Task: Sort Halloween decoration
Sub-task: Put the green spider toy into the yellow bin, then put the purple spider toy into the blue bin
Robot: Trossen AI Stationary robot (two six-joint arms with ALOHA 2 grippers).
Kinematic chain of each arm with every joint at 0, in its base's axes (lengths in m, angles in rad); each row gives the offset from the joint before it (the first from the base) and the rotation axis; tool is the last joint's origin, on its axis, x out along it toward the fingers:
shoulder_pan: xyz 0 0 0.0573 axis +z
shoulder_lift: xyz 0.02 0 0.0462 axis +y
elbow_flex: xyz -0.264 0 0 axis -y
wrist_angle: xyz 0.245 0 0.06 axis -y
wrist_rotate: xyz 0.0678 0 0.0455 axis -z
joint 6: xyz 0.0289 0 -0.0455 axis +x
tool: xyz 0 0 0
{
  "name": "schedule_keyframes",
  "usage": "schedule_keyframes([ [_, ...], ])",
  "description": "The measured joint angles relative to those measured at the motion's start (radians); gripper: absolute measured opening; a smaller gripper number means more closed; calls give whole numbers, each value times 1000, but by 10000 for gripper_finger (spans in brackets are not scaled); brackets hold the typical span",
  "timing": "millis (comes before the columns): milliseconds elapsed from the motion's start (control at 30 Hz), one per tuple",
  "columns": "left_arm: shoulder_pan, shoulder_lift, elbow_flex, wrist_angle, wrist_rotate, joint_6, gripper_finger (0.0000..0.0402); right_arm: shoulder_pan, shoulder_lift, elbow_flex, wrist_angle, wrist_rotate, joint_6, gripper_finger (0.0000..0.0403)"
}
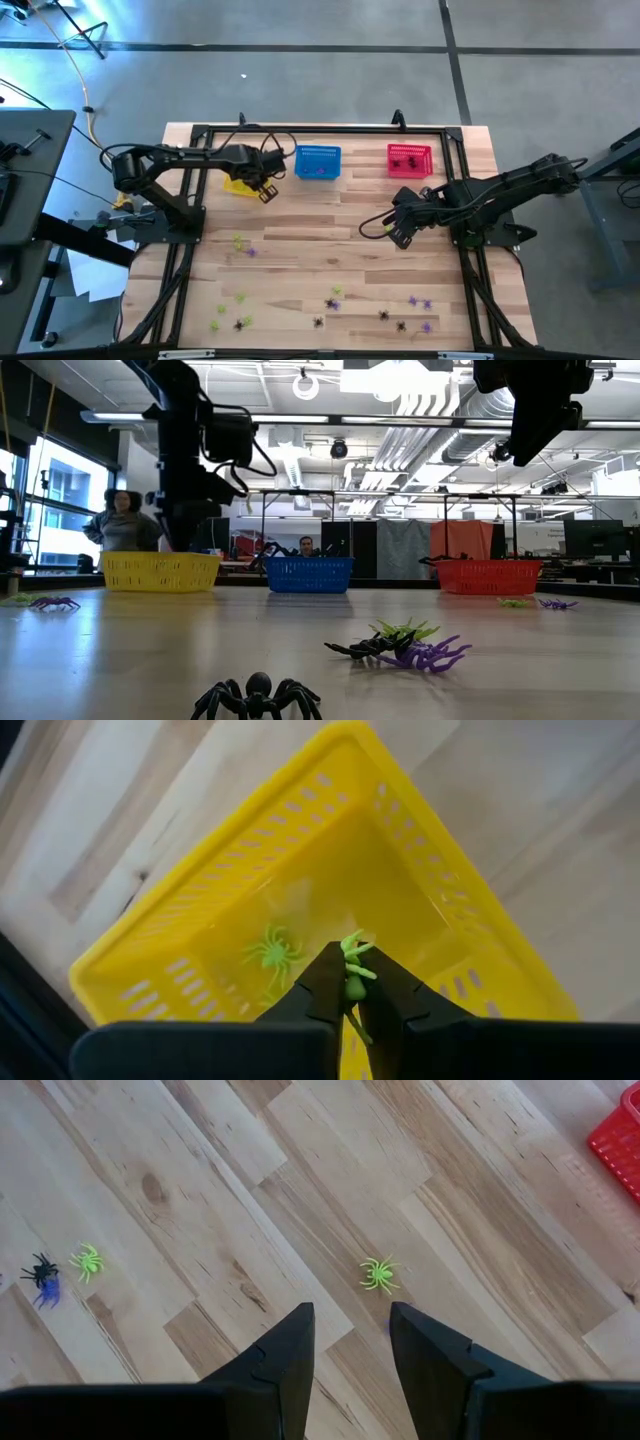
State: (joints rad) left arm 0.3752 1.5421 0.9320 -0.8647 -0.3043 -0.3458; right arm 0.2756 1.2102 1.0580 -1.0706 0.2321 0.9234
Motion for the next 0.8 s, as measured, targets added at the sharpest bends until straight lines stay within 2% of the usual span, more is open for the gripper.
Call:
schedule_keyframes([
  [133,-5,0,-3,0,7,-28,40,0,0,0,0,0,0,130],
  [467,-8,-3,-2,-2,7,-33,153,0,0,0,0,0,0,130],
  [633,-25,-55,-2,-9,14,-38,165,0,0,0,0,0,0,130],
  [800,-101,-197,-2,-79,28,-123,162,0,0,0,0,0,0,130],
])
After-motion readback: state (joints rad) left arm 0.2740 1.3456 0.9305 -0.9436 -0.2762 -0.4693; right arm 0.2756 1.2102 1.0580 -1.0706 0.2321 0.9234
